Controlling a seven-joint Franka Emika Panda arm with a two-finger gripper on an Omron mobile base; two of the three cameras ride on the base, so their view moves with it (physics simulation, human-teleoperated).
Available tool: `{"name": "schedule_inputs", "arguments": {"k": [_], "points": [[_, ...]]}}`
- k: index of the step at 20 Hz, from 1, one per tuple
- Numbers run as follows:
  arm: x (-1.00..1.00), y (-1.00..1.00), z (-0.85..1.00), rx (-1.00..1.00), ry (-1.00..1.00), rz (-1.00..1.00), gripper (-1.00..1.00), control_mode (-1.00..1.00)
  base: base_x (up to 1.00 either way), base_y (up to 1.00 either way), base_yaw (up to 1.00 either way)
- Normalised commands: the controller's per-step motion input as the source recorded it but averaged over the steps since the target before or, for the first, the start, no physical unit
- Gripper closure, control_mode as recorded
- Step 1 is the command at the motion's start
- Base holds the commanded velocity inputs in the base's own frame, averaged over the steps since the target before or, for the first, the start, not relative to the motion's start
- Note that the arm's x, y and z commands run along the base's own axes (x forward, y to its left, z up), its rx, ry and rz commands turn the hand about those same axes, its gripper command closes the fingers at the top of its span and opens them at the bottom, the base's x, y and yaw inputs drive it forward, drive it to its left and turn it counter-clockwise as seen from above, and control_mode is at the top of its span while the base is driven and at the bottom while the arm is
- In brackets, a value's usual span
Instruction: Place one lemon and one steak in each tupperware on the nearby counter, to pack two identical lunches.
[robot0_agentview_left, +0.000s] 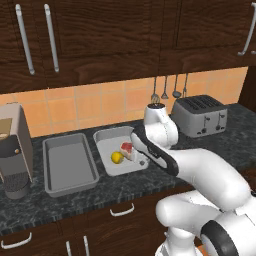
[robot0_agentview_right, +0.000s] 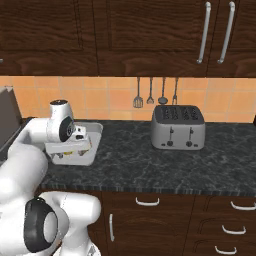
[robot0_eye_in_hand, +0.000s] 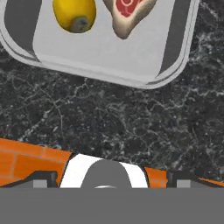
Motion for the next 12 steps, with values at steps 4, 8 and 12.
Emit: {"name": "schedule_inputs", "arguments": {"k": [4, 8, 12], "points": [[-0.95, -0.67, 0.31, 0.0, 0.08, -0.2, -1.0, -1.0, 0.0, 0.0, 0.0], [-0.94, -0.61, 0.35, 0.0, 0.05, -0.2, -1.0, -1.0, 0.0, 0.0, 0.0], [-0.94, -0.42, 0.48, 0.0, 0.01, -0.19, -1.0, -1.0, 0.0, 0.0, 0.0]]}}
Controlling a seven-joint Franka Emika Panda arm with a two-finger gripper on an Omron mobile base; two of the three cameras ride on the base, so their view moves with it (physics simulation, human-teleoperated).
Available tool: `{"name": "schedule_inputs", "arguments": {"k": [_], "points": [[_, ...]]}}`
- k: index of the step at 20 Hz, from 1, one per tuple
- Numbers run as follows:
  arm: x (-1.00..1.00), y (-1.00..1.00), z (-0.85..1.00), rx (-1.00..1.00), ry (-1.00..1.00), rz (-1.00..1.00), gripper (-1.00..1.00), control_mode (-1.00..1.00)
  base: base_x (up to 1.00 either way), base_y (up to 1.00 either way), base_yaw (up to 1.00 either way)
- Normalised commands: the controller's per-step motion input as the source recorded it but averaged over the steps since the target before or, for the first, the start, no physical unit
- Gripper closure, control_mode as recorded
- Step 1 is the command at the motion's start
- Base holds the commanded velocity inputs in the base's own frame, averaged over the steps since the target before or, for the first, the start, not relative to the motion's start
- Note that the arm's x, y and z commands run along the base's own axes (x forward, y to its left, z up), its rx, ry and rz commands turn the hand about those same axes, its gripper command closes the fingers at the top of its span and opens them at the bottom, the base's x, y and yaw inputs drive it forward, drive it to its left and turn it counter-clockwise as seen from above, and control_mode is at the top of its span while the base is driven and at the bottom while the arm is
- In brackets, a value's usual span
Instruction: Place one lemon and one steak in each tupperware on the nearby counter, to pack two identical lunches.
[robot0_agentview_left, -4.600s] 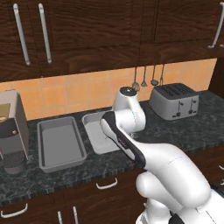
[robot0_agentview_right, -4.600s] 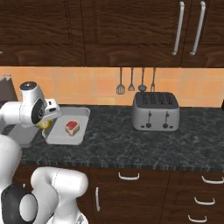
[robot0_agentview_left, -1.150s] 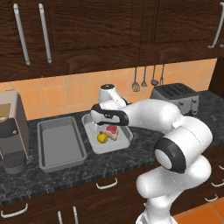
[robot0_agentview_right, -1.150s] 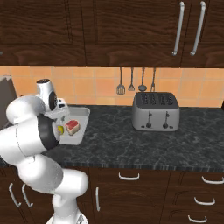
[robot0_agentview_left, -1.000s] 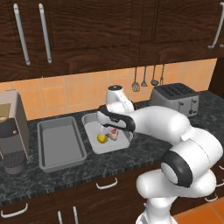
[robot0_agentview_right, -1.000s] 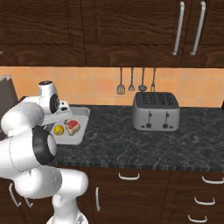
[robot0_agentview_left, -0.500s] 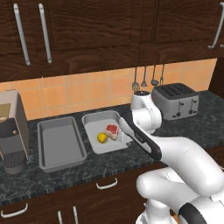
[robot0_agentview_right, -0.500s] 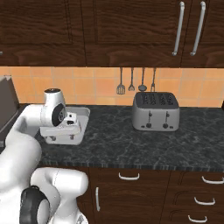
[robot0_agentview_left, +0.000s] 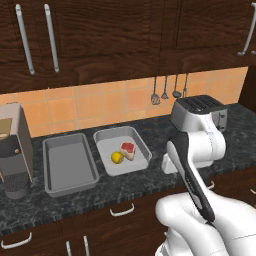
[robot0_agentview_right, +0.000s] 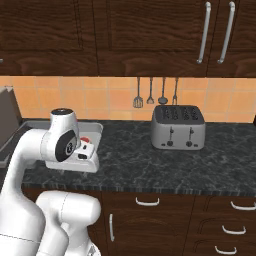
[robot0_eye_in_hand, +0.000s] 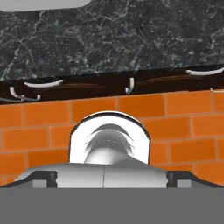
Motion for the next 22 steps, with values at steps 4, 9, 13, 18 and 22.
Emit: {"name": "schedule_inputs", "arguments": {"k": [4, 9, 13, 18, 22], "points": [[-0.77, -0.14, 0.39, 0.0, -0.01, -0.13, -1.0, -1.0, 0.0, 0.0, 0.0], [-0.41, 0.0, 0.17, 0.0, -0.08, -0.02, -1.0, -1.0, 0.0, 0.0, 0.0], [0.0, 0.0, 0.0, 0.0, 0.0, 0.0, -1.0, -1.0, 0.0, 0.0, 0.0], [-0.05, 0.0, 0.0, 0.0, 0.0, 0.0, -1.0, 1.0, -0.76, -0.41, -0.16], [0.0, 0.0, 0.0, 0.0, 0.0, 0.0, -1.0, 1.0, -0.96, -0.85, -0.37]]}}
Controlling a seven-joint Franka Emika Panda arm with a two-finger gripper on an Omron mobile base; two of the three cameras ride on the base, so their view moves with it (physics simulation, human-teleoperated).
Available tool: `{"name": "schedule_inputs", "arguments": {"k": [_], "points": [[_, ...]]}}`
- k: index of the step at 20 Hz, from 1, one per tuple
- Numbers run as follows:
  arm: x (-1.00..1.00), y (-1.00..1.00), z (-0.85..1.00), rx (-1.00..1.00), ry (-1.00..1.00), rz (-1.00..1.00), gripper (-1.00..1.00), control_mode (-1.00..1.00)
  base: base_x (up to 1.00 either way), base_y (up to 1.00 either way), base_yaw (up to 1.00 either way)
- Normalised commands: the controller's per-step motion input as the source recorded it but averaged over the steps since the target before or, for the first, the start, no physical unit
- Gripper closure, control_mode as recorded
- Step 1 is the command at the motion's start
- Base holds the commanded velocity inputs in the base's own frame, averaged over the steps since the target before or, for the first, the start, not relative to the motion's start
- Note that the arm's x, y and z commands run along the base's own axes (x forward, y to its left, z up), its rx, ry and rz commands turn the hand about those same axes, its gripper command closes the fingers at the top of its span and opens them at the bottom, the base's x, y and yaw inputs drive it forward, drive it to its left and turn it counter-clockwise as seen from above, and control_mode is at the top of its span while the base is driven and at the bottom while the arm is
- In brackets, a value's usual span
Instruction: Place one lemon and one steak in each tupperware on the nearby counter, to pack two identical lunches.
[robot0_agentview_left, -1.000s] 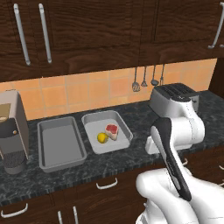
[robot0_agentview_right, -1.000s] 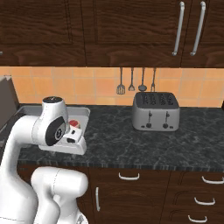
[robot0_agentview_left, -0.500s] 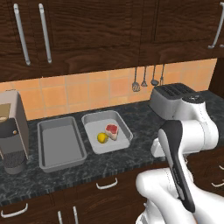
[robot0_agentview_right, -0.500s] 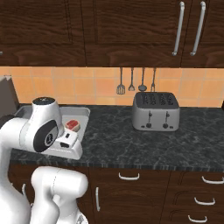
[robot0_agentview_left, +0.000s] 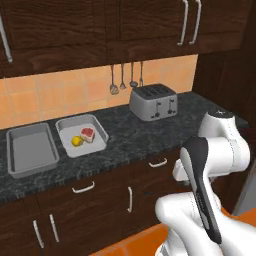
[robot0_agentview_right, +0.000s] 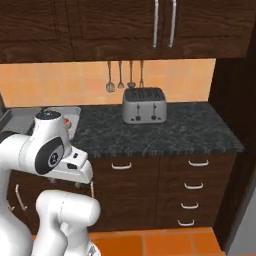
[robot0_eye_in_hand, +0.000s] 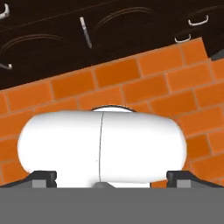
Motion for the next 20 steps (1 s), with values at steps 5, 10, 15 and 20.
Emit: {"name": "schedule_inputs", "arguments": {"k": [5, 10, 15, 20], "points": [[0.0, 0.0, 0.0, 0.0, 0.0, 0.0, -1.0, 1.0, -0.56, -0.93, -0.42], [0.0, 0.0, 0.0, 0.0, 0.0, 0.0, -1.0, 1.0, 0.31, -1.0, -0.14], [0.0, 0.0, 0.0, 0.0, 0.0, 0.0, -1.0, 1.0, 0.74, -1.0, 0.23], [0.0, 0.0, 0.0, 0.0, 0.0, 0.0, -1.0, 1.0, 0.63, -0.99, 0.29]]}}
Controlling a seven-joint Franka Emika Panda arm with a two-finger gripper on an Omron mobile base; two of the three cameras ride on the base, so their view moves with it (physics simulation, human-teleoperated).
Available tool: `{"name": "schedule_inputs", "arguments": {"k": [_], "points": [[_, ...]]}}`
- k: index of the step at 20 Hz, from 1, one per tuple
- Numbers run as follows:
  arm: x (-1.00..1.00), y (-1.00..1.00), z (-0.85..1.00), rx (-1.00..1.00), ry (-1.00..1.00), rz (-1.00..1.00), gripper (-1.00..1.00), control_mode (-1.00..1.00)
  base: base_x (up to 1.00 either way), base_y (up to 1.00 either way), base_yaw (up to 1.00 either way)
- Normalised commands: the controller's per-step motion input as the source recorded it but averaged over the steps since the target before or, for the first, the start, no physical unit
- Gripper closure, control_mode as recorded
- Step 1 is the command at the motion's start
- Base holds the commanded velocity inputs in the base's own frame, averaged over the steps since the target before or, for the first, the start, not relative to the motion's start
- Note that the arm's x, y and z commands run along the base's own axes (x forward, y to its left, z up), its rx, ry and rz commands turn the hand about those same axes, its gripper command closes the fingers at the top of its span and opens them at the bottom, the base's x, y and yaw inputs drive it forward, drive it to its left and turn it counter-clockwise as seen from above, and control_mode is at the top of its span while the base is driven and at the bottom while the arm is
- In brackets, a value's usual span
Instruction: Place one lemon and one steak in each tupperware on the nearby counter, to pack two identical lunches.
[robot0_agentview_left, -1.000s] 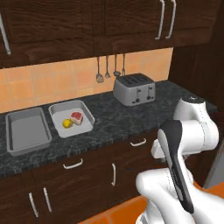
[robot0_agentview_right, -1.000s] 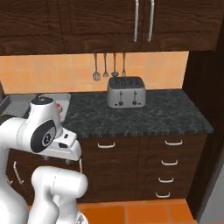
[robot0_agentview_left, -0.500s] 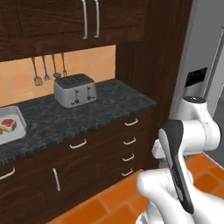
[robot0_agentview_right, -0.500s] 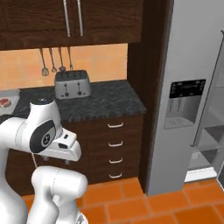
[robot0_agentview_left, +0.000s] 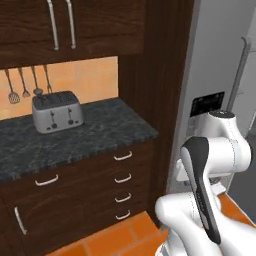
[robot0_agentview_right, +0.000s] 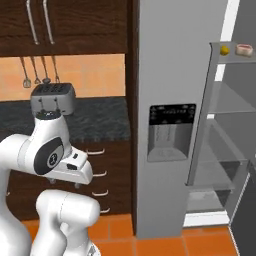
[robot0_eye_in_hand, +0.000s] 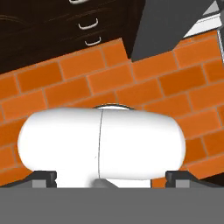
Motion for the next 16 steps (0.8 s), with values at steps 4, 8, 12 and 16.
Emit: {"name": "schedule_inputs", "arguments": {"k": [4, 8, 12, 16], "points": [[0.0, 0.0, 0.0, 0.0, 0.0, 0.0, -1.0, 1.0, 0.42, -1.0, 0.17], [0.0, 0.0, 0.0, 0.0, 0.0, 0.0, -1.0, 1.0, 0.61, -1.0, 0.04], [0.0, 0.0, 0.0, 0.0, 0.0, 0.0, -1.0, 1.0, 0.96, -0.56, 0.01], [0.0, 0.0, 0.0, 0.0, 0.0, 0.0, -1.0, 1.0, 0.6, -0.21, 0.0]]}}
